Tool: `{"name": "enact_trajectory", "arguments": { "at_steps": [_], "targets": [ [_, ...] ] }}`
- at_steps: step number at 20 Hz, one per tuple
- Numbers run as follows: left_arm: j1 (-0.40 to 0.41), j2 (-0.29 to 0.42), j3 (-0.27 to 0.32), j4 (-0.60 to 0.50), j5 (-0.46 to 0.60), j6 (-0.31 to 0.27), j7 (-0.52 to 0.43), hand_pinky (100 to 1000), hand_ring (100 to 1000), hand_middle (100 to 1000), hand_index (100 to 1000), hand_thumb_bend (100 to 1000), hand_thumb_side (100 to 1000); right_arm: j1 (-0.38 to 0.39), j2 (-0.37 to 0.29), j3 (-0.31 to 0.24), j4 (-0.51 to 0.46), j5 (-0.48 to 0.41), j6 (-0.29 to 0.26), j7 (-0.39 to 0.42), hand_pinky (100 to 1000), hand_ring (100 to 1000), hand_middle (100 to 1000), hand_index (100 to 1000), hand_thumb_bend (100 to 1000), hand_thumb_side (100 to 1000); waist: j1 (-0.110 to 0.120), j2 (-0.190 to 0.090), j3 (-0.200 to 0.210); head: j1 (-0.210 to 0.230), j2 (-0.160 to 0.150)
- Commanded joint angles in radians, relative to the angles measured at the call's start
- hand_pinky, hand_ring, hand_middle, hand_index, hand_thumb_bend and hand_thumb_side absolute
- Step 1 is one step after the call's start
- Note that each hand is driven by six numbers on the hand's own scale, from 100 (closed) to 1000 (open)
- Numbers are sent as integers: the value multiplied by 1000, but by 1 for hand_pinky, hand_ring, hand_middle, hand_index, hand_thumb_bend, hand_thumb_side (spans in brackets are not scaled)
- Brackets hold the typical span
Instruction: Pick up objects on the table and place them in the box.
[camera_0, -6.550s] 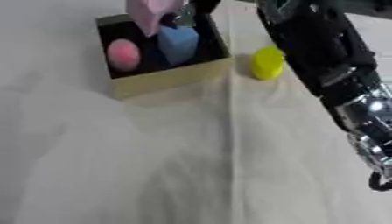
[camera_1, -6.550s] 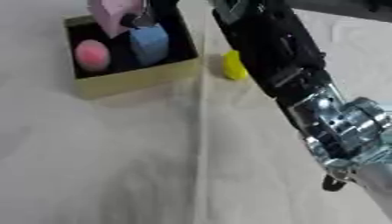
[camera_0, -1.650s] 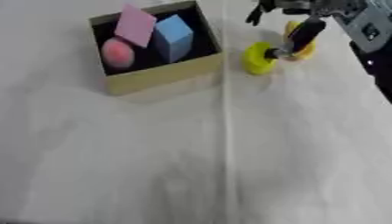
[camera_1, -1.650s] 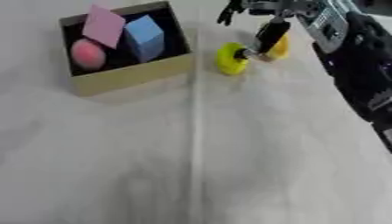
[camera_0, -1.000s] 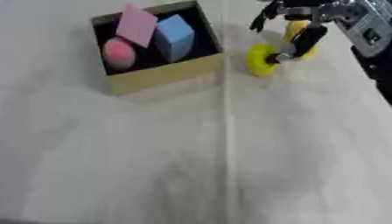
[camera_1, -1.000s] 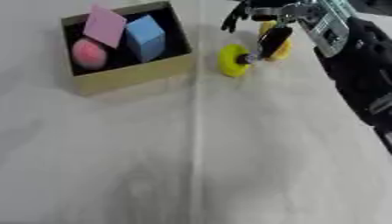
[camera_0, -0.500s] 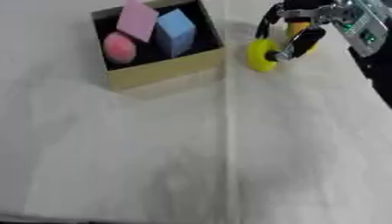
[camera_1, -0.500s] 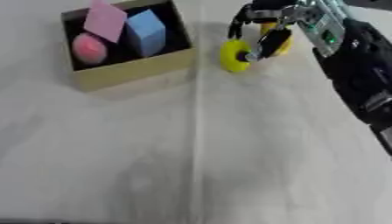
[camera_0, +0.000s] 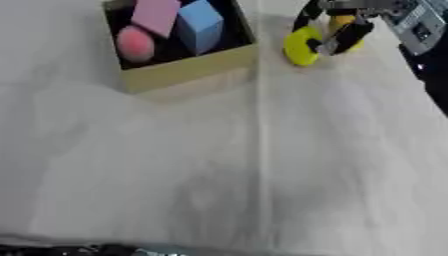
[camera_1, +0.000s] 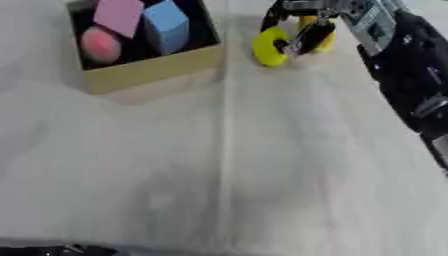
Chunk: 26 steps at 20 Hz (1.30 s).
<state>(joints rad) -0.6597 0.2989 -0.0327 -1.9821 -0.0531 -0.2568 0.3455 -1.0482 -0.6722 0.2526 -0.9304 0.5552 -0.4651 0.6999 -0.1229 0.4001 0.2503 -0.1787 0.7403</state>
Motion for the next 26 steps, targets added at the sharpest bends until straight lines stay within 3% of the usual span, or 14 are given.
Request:
{"name": "enact_trajectory", "arguments": {
  "at_steps": [1,6,12,26],
  "targets": [
    [-17,11,5,-18,0,-2,-5,713,723,665,806,530,512,-18,-12,-12,8,-5,-69,86,859,823,628,755,100,100,9,-19,0,-5,12],
    [-17,11,4,-18,0,-1,-8,713,724,665,804,526,513,-18,-10,-13,9,0,-82,83,823,757,507,627,100,100,9,-20,-1,-6,12],
    [-16,13,4,-18,1,0,-9,713,724,665,799,524,513,-10,-28,-13,-38,-27,-106,34,804,721,435,525,100,100,8,-23,-4,-2,9],
    [-10,17,4,-18,1,2,-11,713,725,666,798,523,512,-24,-71,-27,-182,-127,-55,4,797,708,401,474,100,100,7,-32,-13,0,5]
  ]
}}
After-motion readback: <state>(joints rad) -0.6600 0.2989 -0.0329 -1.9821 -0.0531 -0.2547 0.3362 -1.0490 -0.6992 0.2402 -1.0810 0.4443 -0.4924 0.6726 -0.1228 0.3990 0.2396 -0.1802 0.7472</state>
